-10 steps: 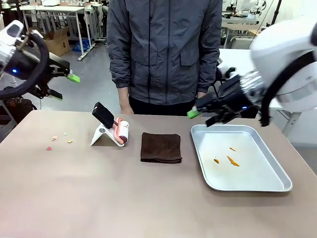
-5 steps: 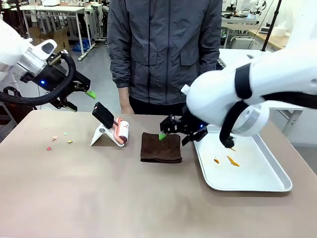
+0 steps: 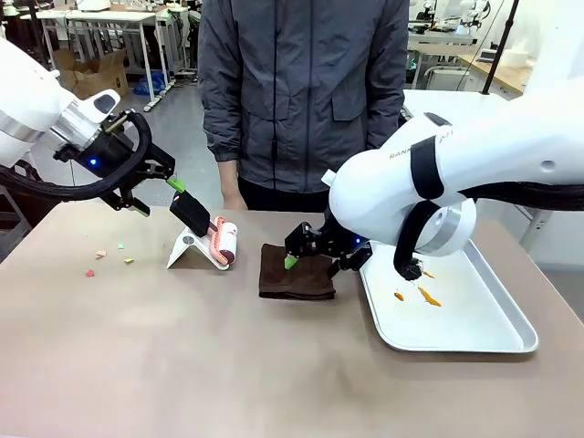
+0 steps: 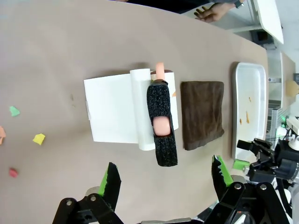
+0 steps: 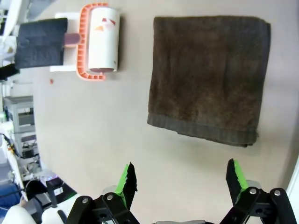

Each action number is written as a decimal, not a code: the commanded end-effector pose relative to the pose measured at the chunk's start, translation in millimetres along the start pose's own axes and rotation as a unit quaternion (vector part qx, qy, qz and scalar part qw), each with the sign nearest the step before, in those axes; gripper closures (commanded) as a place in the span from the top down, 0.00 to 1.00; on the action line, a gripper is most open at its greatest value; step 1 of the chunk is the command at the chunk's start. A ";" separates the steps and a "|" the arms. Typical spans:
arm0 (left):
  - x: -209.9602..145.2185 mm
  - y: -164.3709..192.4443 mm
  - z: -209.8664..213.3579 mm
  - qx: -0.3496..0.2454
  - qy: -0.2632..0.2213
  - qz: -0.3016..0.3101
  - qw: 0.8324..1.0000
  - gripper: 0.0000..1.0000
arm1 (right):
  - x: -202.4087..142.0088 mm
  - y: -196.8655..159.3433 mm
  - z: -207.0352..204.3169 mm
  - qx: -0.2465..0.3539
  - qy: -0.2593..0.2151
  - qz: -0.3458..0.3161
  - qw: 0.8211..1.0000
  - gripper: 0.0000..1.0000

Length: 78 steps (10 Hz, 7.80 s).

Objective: Clean the surface of the table.
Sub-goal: Hold the Lint Roller with your left hand and the towel with your right hand.

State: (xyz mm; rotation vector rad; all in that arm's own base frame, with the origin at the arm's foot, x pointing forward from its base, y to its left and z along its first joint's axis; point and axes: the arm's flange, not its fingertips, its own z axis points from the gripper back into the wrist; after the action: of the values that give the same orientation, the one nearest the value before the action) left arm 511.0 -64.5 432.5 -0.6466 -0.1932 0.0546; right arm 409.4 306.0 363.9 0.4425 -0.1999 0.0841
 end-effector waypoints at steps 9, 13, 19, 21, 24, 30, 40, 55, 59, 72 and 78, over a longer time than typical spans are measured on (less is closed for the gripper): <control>25.1 -2.4 -20.8 -0.008 0.015 -0.007 1.000 1.00 | 81.2 22.5 -36.9 -0.087 0.095 -0.029 0.991 1.00; 33.1 -0.5 -31.7 -0.012 0.027 -0.003 1.000 1.00 | 103.2 14.2 -61.3 -0.131 0.126 -0.062 0.981 1.00; 36.5 -2.6 -43.6 -0.017 0.038 -0.008 0.999 1.00 | 99.8 -6.7 -80.4 -0.176 0.114 -0.095 0.973 1.00; 37.3 -1.8 -45.3 -0.015 0.040 -0.009 0.999 1.00 | 100.4 -8.1 -80.2 -0.182 0.077 -0.092 0.976 1.00; 40.6 -2.4 -54.0 -0.012 0.048 -0.011 0.999 1.00 | 99.4 -10.2 -82.5 -0.179 0.067 -0.083 0.978 1.00; 43.3 -8.8 -59.1 -0.009 0.051 -0.018 0.999 0.00 | 100.1 -13.7 -92.2 -0.190 0.080 -0.082 0.975 0.00; 40.1 -14.2 -56.9 -0.010 0.045 -0.022 0.999 0.00 | 97.8 -14.8 -93.0 -0.170 0.083 -0.081 0.979 0.00; -77.3 74.9 140.4 -0.335 -0.046 -0.004 0.941 0.00 | -25.5 -131.8 93.9 0.304 -0.016 -0.141 0.942 0.00; -105.4 130.0 155.7 -0.402 -0.105 0.032 0.909 0.00 | -89.7 -229.8 144.7 0.358 -0.115 -0.256 0.891 0.00; -101.7 294.0 155.9 -0.311 -0.027 0.114 0.943 0.00 | -174.1 -347.4 192.9 0.388 -0.113 -0.204 0.892 0.00; -110.3 299.3 155.9 -0.345 -0.037 0.118 0.930 0.00 | -156.0 -376.3 224.5 0.433 -0.046 -0.142 0.889 0.00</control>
State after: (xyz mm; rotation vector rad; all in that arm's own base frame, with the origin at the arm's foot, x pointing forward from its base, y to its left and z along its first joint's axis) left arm 378.2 255.8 353.1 -1.3444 -0.1957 0.2504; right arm 267.1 -135.9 370.7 1.3614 -0.1823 -0.1623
